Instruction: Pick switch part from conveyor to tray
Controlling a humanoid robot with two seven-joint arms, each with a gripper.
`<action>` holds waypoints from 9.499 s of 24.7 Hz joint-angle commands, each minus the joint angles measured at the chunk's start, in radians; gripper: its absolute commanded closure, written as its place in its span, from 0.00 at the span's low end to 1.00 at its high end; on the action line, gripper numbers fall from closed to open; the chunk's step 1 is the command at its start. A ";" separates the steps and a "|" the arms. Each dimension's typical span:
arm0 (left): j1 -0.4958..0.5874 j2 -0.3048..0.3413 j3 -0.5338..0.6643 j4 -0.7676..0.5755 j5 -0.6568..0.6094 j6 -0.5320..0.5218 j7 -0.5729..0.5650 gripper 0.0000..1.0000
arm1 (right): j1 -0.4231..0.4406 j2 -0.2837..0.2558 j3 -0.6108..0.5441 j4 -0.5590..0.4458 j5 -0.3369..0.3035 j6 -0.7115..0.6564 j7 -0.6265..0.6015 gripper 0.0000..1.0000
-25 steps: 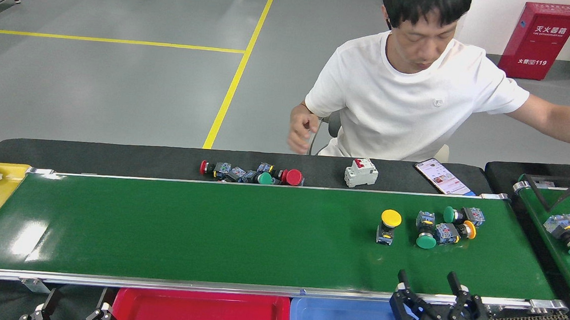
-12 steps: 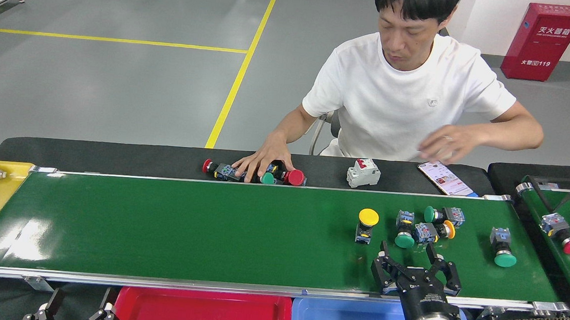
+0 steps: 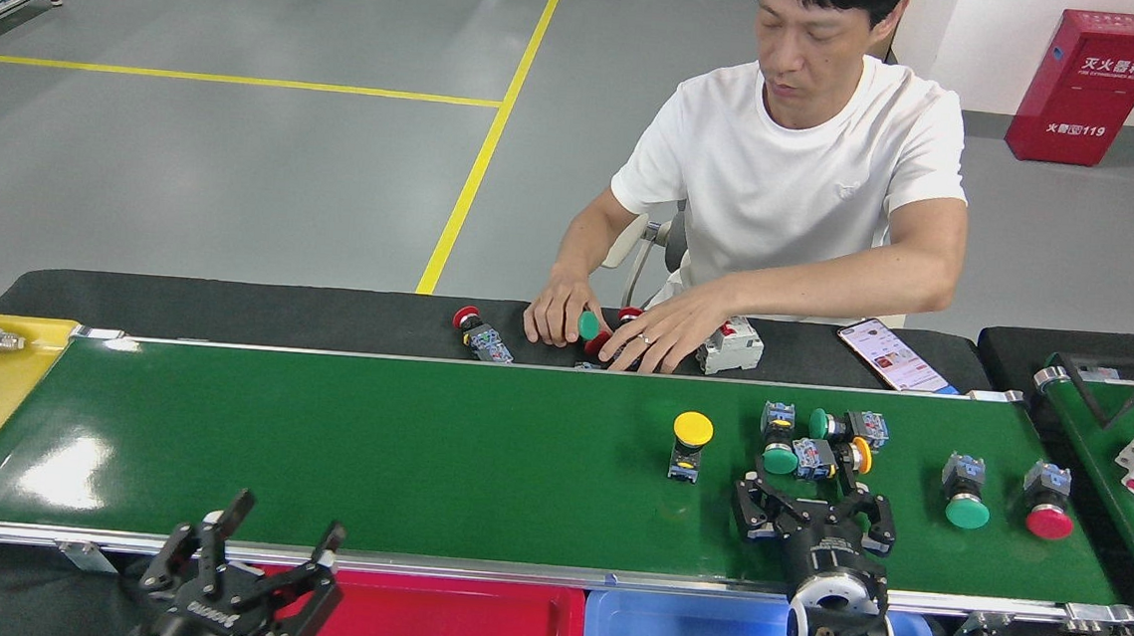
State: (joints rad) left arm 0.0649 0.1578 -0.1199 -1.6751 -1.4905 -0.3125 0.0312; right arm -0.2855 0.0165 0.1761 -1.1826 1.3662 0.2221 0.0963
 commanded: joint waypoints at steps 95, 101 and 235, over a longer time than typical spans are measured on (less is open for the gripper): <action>0.202 -0.179 0.445 -0.101 0.067 -0.169 -0.116 0.00 | -0.020 0.088 0.080 -0.026 0.002 0.006 -0.006 0.12; 0.171 -0.178 0.388 -0.101 0.052 -0.169 -0.119 0.00 | -0.054 0.076 0.103 0.035 -0.004 -0.038 -0.026 0.58; -0.359 -0.122 0.217 0.494 -0.209 -0.062 -0.096 0.00 | 0.259 -0.053 -0.018 -0.368 -0.090 -0.178 -0.020 0.01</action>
State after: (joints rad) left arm -0.2726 0.0260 0.0990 -1.1832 -1.6978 -0.3882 -0.0729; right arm -0.0026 -0.0478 0.1470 -1.5649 1.2753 0.0448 0.0403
